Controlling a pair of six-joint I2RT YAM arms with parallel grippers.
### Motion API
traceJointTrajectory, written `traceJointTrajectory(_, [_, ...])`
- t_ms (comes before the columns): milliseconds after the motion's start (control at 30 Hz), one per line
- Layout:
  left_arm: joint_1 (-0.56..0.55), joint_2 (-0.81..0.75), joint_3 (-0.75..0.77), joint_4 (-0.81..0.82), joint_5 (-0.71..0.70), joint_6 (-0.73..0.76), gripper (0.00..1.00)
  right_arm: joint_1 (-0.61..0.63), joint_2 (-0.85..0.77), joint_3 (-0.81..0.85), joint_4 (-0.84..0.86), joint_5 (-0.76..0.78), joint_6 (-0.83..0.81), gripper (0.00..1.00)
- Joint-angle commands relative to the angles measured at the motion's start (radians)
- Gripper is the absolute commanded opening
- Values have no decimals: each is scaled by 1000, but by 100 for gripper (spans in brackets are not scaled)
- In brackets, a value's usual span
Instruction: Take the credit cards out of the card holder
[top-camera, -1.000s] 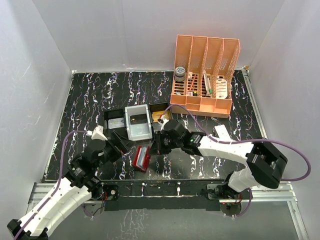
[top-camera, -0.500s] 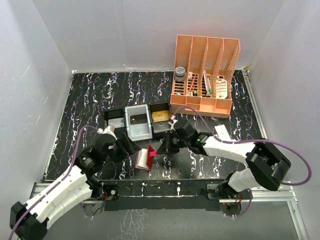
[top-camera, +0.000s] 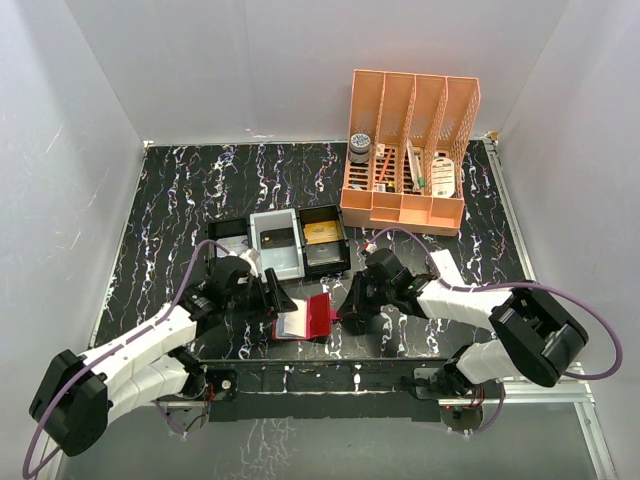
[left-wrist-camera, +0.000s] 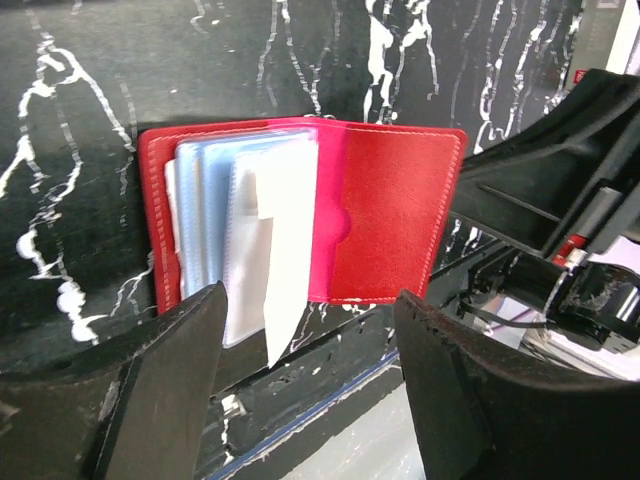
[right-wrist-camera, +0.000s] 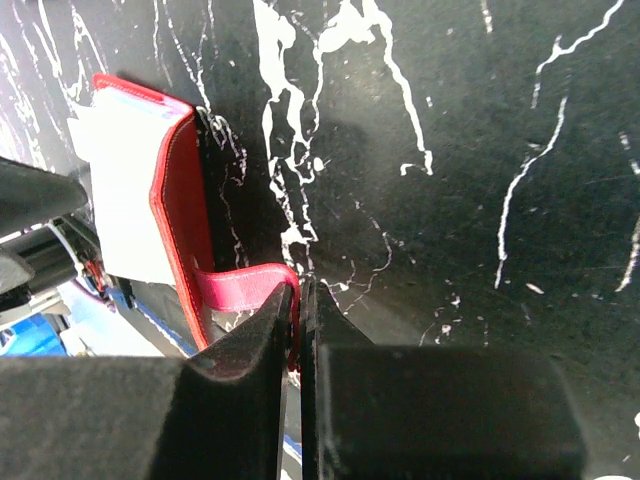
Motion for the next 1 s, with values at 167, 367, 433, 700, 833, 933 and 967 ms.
traceJointTrajectory(167, [1, 68, 14, 49, 50, -2, 64, -12, 31, -5, 8, 63, -22, 0])
traceJointTrajectory(367, [0, 116, 32, 40, 40, 12, 64, -13, 45, -3, 5, 69, -14, 0])
traceJointTrajectory(433, [0, 137, 29, 83, 88, 14, 60, -13, 49, -2, 2, 70, -14, 0])
traceJointTrajectory(700, [-20, 203, 59, 172, 144, 21, 48, -13, 53, 9, -2, 72, -10, 0])
traceJointTrajectory(833, [-34, 209, 116, 91, 95, 39, 50, -14, 56, 15, -8, 69, -7, 0])
traceJointTrajectory(933, [-35, 205, 138, 15, 44, 44, 56, -14, 56, 19, -14, 72, -9, 0])
traceJointTrajectory(967, [-35, 202, 139, 3, 38, 45, 57, -14, 56, 20, -16, 75, -9, 0])
